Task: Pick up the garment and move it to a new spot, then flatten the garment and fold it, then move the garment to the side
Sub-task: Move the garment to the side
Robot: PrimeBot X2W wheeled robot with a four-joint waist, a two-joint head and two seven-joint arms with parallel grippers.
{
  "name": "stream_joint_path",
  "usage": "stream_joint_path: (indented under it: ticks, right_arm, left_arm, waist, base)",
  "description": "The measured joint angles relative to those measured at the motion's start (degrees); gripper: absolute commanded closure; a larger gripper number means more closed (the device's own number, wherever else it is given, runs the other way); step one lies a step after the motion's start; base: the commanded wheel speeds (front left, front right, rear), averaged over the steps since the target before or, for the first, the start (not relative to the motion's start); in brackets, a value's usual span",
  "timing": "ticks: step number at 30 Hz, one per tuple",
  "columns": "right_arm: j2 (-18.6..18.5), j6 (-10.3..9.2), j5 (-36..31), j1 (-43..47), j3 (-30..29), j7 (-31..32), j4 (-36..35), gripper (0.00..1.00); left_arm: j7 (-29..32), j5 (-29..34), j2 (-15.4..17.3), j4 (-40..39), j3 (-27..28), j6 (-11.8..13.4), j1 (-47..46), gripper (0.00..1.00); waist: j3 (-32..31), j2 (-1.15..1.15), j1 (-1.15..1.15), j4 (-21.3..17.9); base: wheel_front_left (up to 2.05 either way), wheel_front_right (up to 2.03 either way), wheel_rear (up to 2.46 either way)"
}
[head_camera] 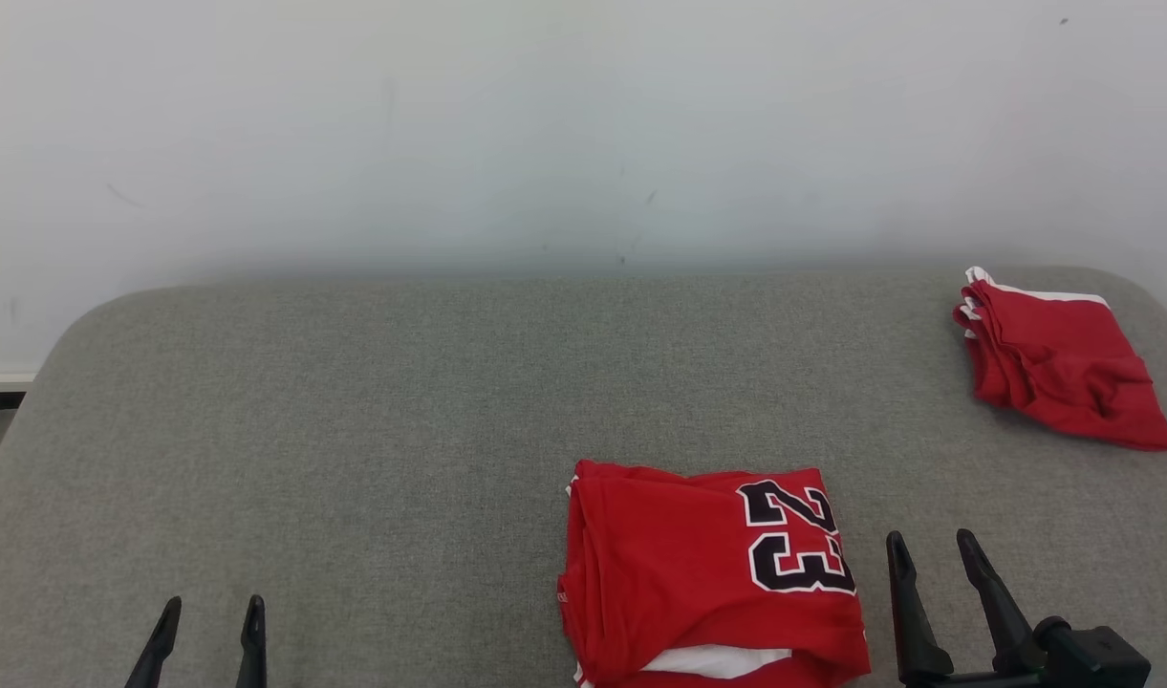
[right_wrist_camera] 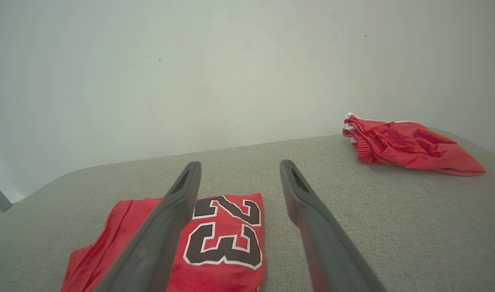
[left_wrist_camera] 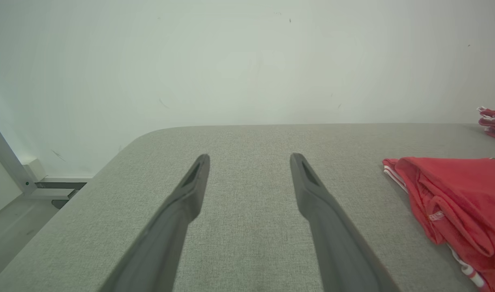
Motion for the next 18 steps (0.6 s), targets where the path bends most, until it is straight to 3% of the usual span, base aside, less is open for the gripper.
stream_joint_path:
  ticks: [18]
  right_arm:
    - [0.3,0.00,-0.5,-0.4,-0.1,0.6,0.6,0.00]
  left_arm:
    - [0.0,0.1,0.0,-0.1,0.2,0.0,0.2,0.00]
  waist:
    - [0.2,0.00,0.00,0.1]
  base:
    - [0.00,0.00,0.00]
